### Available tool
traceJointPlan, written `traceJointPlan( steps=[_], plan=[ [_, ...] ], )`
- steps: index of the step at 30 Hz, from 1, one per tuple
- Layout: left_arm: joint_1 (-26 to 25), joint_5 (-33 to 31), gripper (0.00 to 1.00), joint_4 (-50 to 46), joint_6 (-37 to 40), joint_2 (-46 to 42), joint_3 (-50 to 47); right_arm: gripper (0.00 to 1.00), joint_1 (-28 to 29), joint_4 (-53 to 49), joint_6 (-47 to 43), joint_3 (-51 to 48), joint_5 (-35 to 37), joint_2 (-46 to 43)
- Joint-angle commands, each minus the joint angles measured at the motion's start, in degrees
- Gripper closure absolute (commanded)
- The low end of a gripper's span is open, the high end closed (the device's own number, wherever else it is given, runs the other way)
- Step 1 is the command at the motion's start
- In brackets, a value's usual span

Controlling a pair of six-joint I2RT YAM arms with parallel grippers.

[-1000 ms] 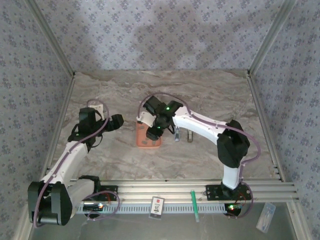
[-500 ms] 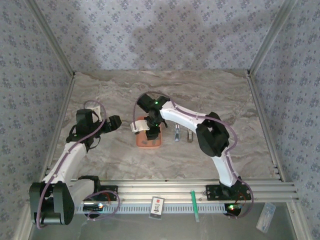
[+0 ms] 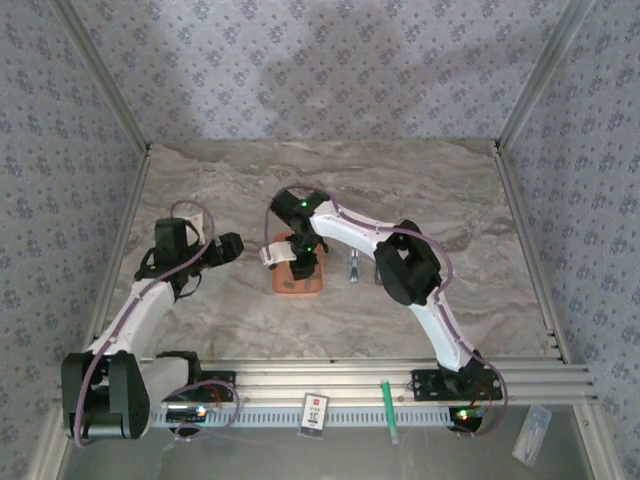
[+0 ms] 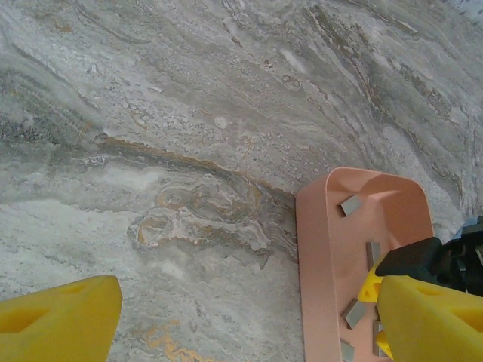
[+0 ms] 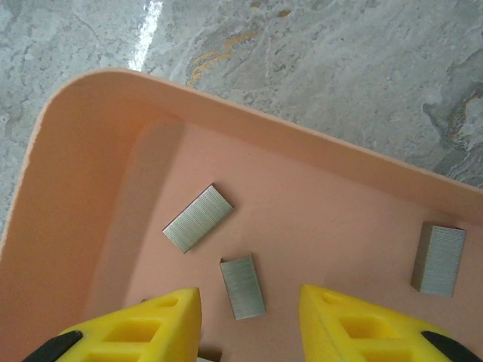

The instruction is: Load the staples into the stapler

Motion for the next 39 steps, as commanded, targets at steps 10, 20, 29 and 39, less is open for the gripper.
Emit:
traceJointPlan(
  steps=[10, 20, 29, 39],
  plan=[
    [0.7, 1.5, 0.12, -0.2, 0.8, 0.7, 0.2, 0.62, 0.1, -3.7, -12.7, 2.3, 2.7, 3.5],
    [0.7, 1.6, 0.12, -0.3, 0.9, 0.8, 0.2, 0.66, 0.5, -3.1, -12.8, 2.1, 5.3, 5.0],
    [0.7, 1.5, 0.12, -0.4, 1.3, 1.1, 0.3, 0.76, 0.9, -0.5, -12.8, 1.0, 7.6, 5.1],
    [0.7, 1.7, 0.12, -0.6, 2.2, 0.5, 0.5, 0.82, 1.5, 4.6, -8.9, -3.5, 6.4, -1.5]
  ],
)
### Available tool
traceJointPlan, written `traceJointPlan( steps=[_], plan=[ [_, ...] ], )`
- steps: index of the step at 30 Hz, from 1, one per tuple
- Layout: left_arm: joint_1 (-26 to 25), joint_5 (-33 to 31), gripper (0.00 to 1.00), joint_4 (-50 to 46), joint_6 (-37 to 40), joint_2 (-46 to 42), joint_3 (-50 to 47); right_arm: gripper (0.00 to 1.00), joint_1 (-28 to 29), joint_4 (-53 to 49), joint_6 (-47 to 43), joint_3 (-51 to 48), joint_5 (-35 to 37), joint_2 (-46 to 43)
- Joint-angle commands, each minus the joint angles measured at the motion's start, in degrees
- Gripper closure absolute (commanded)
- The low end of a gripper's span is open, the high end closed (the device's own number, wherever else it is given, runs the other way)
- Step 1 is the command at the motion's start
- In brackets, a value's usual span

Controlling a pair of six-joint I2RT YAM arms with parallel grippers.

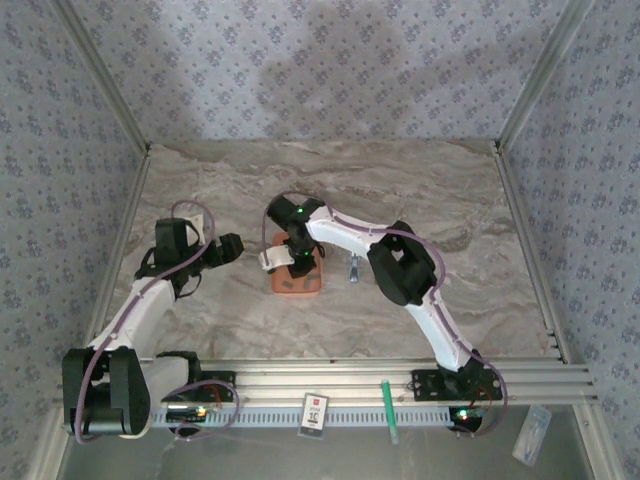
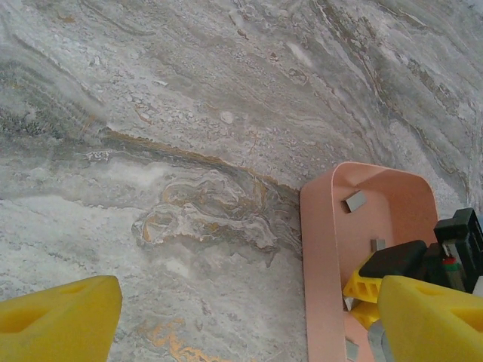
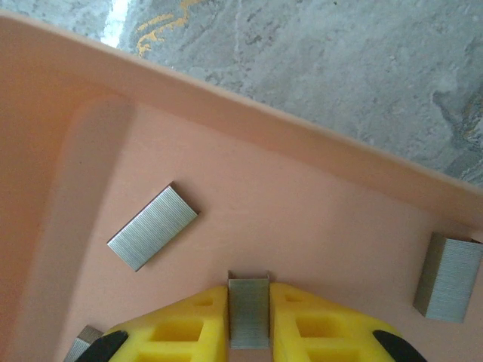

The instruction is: Load the staples into the stapler

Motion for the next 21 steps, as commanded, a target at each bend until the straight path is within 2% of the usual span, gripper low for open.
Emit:
traceJointPlan(
  steps=[1, 5, 9, 16, 21],
  plan=[
    [0.4, 1.5, 0.12, -0.7, 1.6, -0.7, 0.5, 0.82, 0.5, 0.4, -7.7, -2.3, 2.0, -3.9],
    [0.4, 2.3, 0.13, -0.6, 2.3, -1.9, 0.6, 0.82, 1.2, 4.0, -3.6, -7.9, 3.9, -10.0],
    [-0.4, 5.2, 0.13, -1.2, 6.4, -2.8, 2.1, 0.82, 2.0, 7.8, 4.7, -15.0, 4.8, -17.9],
    [-4.2, 9.1, 0.14, -2.0, 18.9, -2.7, 6.0, 0.82, 3.7, 15.4, 25.4, -29.1, 7.3, -32.7],
    [-8.2, 13.3, 0.14, 0.4, 21.8, 0.3, 7.5, 0.84, 6.0, 19.2, 45.8, -37.9, 12.0, -40.5]
  ],
)
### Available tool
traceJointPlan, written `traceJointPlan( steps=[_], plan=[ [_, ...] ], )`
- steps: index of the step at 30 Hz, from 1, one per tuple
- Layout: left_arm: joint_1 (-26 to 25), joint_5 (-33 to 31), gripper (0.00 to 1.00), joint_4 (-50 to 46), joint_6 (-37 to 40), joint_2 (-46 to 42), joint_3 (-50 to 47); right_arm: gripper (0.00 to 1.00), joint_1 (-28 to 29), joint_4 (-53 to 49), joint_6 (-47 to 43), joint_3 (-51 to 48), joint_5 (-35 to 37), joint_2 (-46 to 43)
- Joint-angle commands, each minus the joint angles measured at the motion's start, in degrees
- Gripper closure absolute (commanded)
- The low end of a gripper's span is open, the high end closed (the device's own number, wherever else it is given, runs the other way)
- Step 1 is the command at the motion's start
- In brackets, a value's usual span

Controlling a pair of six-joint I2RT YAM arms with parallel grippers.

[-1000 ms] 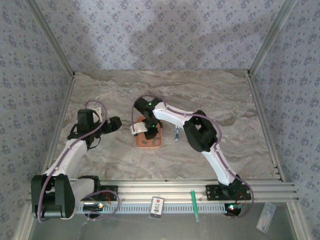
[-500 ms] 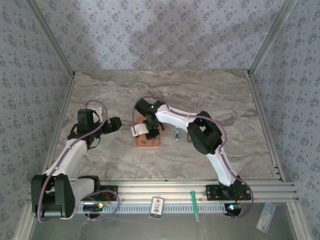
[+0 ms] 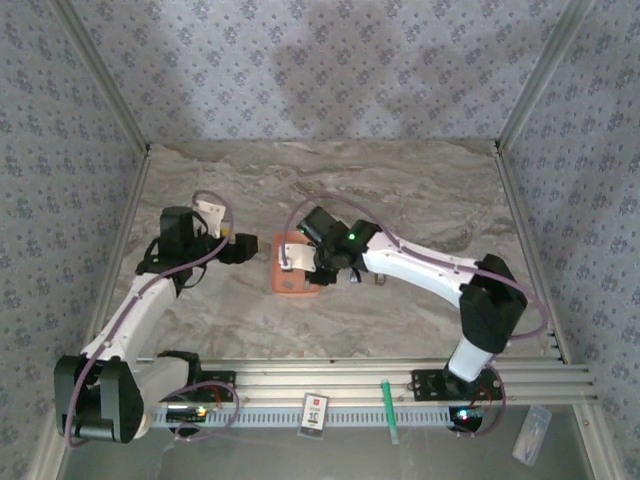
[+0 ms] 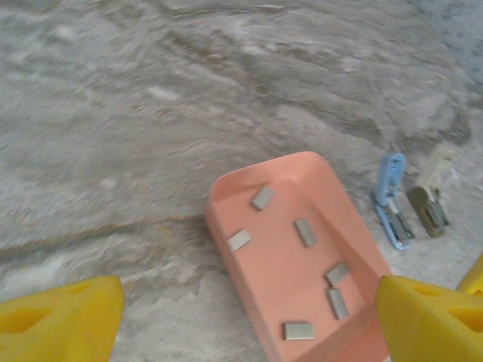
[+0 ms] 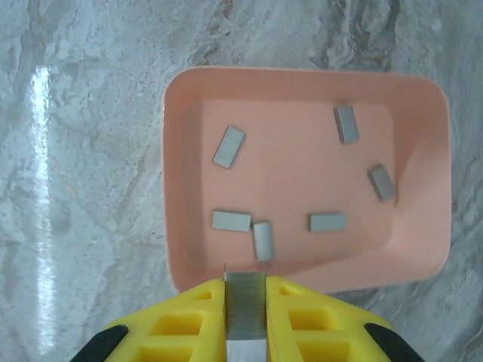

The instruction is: Load the staples into the stapler

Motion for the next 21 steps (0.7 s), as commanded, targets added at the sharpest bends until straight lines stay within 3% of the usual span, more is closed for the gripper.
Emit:
traceJointPlan(
  steps=[1, 8, 12, 15, 21],
  plan=[
    [-2.4, 4.4, 0.14, 1.5, 5.8, 1.6, 1.5, 0.84, 1.8, 3.3, 20.9, -5.4, 4.5, -4.2],
    [-4.9, 0.4, 0.14, 3.2, 7.5, 2.0, -1.7, 0.84, 3.9, 3.1, 53.0, -15.7, 11.7, -9.8],
    [-5.8, -0.9, 0.15, 3.7, 7.8, 2.4, -1.5, 0.84, 3.9, 1.0, 70.3, -20.3, 12.1, -10.7],
    [-5.9, -1.9, 0.14, 3.7, 7.4, 3.1, -1.2, 0.84, 3.1, -2.0, 77.4, -23.0, 11.3, -10.8],
    [-6.6, -2.2, 0.14, 3.8, 7.3, 3.8, -0.9, 0.84, -0.1, -4.4, 83.4, -26.2, 10.1, -10.8]
  ],
)
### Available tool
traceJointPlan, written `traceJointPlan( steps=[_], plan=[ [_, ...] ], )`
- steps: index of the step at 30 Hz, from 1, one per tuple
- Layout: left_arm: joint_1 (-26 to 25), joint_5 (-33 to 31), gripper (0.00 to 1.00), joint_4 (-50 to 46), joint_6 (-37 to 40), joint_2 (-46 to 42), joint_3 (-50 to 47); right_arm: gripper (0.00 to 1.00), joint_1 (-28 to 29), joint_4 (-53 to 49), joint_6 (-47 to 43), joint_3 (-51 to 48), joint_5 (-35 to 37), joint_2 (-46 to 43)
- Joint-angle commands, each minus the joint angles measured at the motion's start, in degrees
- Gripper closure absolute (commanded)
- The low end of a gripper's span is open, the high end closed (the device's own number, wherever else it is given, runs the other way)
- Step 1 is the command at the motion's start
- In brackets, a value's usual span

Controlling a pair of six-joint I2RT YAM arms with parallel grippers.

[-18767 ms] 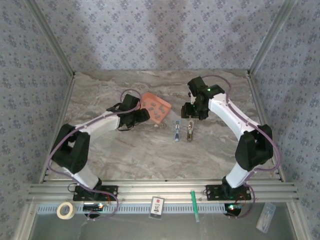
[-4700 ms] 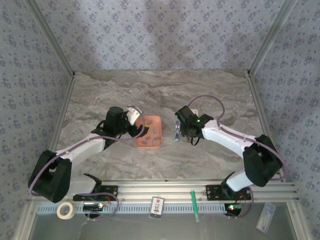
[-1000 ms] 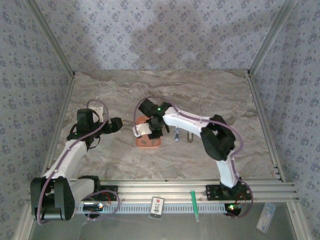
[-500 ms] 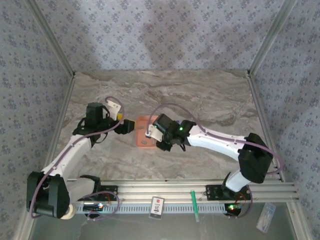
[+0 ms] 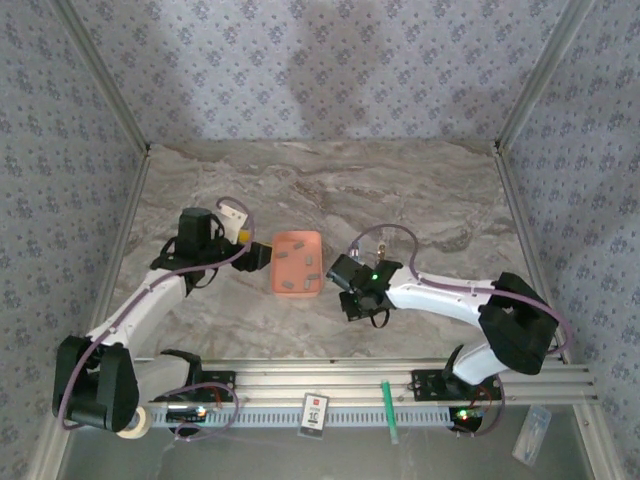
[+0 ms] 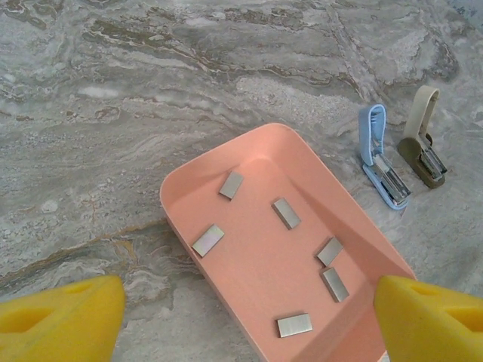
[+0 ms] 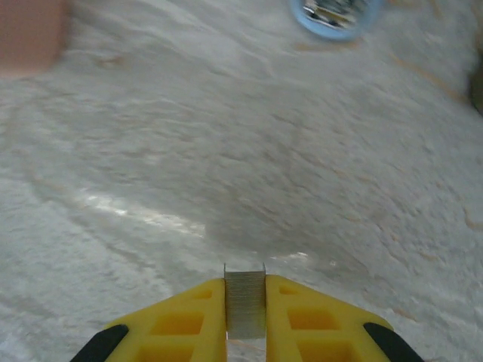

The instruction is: Load the staples into the stapler

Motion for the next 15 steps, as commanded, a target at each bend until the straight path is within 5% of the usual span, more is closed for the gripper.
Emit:
traceJointPlan(
  steps=[1, 11, 15],
  plan=[
    [-0.7, -0.2, 0.14, 1.2, 0.9, 0.4, 0.3, 0.83, -1.9, -3.3, 8.6, -1.7, 0.0, -0.9],
    [-1.0, -0.1, 0.14, 1.3, 0.7, 1.0, 0.6, 0.82, -6.6, -4.8, 9.8, -4.3, -1.8, -1.0],
    [-1.0, -0.3, 0.14, 1.2, 0.9, 0.9, 0.5, 0.75, -7.0, -6.3, 9.1, -3.5, -2.6, -1.0]
  ],
)
